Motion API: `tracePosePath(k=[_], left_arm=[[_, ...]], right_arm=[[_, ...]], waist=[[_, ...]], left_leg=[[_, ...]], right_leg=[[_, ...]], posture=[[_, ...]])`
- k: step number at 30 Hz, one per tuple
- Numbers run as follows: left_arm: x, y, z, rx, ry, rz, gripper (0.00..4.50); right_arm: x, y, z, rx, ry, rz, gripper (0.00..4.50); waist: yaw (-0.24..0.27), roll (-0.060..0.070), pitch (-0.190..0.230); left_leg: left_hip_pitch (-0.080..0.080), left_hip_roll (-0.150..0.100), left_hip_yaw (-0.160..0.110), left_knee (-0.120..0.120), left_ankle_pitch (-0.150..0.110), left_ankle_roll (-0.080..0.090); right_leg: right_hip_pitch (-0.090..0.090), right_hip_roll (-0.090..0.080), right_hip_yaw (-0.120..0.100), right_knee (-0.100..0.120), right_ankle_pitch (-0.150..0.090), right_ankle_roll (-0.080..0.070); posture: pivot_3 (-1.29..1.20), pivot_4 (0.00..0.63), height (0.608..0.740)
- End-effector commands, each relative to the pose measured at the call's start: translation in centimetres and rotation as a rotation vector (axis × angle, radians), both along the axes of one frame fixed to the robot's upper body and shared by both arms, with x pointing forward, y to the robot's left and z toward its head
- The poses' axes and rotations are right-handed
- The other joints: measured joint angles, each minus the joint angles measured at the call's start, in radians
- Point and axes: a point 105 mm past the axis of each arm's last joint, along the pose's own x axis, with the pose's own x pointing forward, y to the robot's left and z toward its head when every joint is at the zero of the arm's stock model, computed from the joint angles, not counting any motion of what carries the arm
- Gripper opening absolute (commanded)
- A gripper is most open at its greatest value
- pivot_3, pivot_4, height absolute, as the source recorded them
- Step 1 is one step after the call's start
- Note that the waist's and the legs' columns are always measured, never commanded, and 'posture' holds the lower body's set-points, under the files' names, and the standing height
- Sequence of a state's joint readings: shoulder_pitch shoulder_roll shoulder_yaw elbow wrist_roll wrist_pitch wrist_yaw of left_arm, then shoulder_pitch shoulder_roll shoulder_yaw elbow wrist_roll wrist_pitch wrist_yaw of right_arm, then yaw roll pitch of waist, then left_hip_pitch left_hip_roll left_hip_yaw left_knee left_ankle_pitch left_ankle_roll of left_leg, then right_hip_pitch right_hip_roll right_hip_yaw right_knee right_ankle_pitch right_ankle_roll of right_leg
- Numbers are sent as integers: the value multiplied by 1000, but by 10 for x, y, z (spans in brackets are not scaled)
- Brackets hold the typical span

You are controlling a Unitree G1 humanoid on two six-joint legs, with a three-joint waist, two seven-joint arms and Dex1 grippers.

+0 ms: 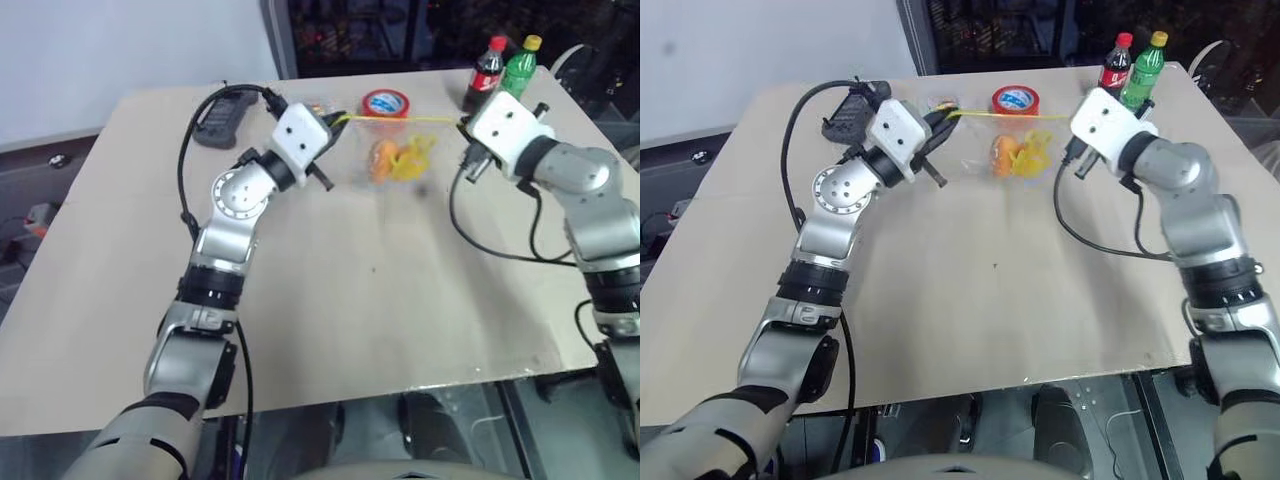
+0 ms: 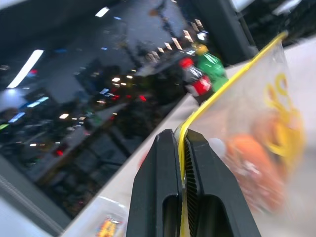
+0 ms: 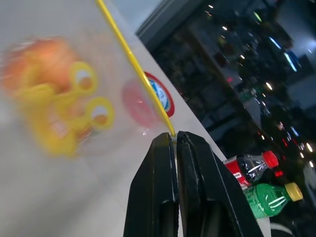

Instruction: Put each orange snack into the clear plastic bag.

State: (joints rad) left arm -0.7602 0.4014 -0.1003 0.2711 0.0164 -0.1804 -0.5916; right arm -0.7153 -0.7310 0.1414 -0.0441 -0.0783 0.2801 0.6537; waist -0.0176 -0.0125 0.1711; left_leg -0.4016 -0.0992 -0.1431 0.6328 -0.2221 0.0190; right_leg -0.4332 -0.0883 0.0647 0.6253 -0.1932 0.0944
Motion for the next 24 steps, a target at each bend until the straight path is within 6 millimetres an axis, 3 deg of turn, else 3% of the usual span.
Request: tracePosePath(k=[1,5,6,7,8,9,10,12,15,18,24], left_arm=[[-24,-1,-27,66,43,-65,0],[-52,-2,-77,157,193,-139,0],[-57,-1,-84,166,229,-154,728],[-61,1,-88,155,264,-160,1008],[-64,5,-89,141,299,-164,1683],[-68,12,-88,112,352,-171,1821],[-71,17,-88,92,388,-177,2220],[-85,37,-90,38,543,-210,2865],[-108,67,-87,-9,695,-238,4280],[-120,91,-79,-17,752,-212,4463],[-128,114,-70,-38,778,-159,4463]], right_arm=[[-29,4,-14,-41,30,84,66],[-46,2,-56,-151,85,104,66],[-49,0,-65,-151,98,103,691],[-51,-3,-73,-146,112,97,965],[-55,-7,-81,-142,135,92,1707],[-61,-13,-85,-100,171,82,1820],[-65,-18,-88,-72,193,76,2242],[-77,-35,-84,53,253,47,2892],[-99,-54,-68,230,301,50,4354],[-118,-70,-64,288,357,24,4482],[-132,-79,-58,302,380,-22,4482]], waist=[[-7,0,0],[-17,1,0],[-16,1,0],[-14,1,0],[-13,1,0],[-13,1,1],[-11,1,1],[-8,1,1],[-17,2,1],[-14,2,2],[-10,2,2]], left_leg=[[0,0,1,-1,-1,2],[-15,-1,4,9,-3,3],[-14,-1,4,10,-3,3],[-12,-1,5,10,-3,3],[-11,-1,4,11,-3,4],[-11,-1,4,11,-3,4],[-11,-1,4,12,-4,5],[-11,1,4,16,-5,6],[-8,1,4,17,-5,7],[3,2,4,16,-5,7],[17,6,4,15,-8,5]], right_leg=[[-1,0,0,0,0,0],[-17,-3,1,3,1,1],[-15,-3,1,4,1,1],[-13,-2,1,4,1,1],[-12,-1,1,5,2,2],[-12,-1,1,5,3,2],[-12,-1,1,5,3,2],[-10,1,0,8,4,2],[-9,1,1,10,4,2],[3,1,1,9,3,2],[21,1,-2,2,-2,3]], posture=[[0,150,740],[0,150,740],[0,150,740],[0,150,740],[0,150,740],[0,150,740],[0,150,740],[0,150,740],[0,150,740],[0,150,740],[0,150,740]])
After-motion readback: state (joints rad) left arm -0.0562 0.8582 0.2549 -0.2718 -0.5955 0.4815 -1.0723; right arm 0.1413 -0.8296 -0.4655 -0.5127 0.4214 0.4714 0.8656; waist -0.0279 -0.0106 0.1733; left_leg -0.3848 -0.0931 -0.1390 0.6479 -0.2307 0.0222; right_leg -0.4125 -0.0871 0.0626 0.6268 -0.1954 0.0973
